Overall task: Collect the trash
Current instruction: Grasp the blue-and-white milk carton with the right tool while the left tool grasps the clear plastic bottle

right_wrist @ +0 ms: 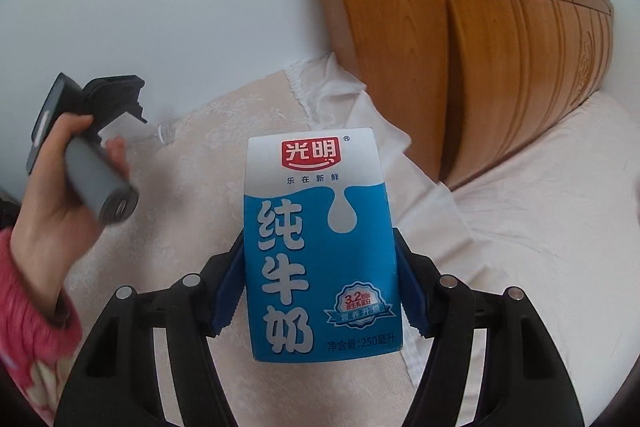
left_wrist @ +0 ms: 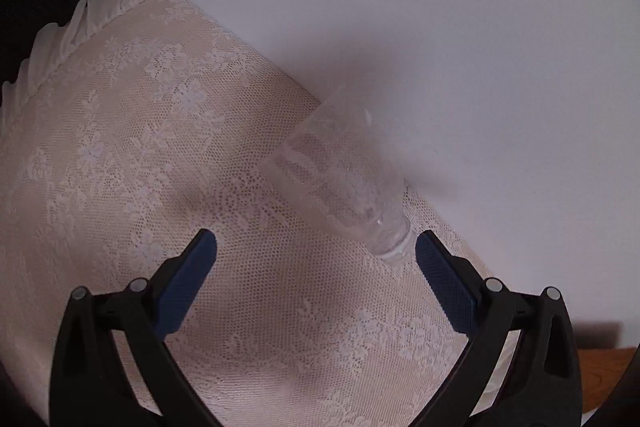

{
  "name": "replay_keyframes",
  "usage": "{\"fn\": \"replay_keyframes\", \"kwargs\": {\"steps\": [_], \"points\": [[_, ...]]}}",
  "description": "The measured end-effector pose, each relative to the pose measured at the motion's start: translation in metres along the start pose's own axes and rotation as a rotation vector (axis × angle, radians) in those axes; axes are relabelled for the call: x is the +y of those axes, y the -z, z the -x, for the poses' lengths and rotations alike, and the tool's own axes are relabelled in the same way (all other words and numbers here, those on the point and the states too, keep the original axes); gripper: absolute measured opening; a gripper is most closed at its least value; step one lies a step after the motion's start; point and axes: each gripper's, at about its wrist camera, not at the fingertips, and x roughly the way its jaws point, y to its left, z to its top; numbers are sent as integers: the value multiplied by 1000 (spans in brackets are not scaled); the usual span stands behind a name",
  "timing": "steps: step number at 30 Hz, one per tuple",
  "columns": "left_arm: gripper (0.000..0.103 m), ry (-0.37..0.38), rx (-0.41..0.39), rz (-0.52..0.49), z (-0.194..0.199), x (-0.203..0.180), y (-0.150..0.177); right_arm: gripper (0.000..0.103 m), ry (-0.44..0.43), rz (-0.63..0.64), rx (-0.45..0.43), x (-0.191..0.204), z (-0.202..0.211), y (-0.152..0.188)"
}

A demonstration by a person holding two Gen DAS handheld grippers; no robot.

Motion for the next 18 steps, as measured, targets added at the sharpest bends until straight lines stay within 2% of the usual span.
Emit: {"fn": "replay_keyframes", "kwargs": {"steps": [5,10,14,15,17,18], "points": [[95,-77,25,13,-20,-16,0,67,27,-51,10,-23,30,28],[95,-105,13,36,-30,-27,-7,67,45,-61,12,-35,41,45],[95,-85,-1,33,-29,-27,-17,67,28,-70,26,-40,40,53],[93,-80,-8,30,-28,-26,-20,67,26,-70,26,-41,41,54],[80,-62,-15,7,-27,-23,-25,67,12,-65,29,-38,38,55],[77,-50,-10,-8,-29,-21,-28,67,7,-63,29,-37,38,56]]}}
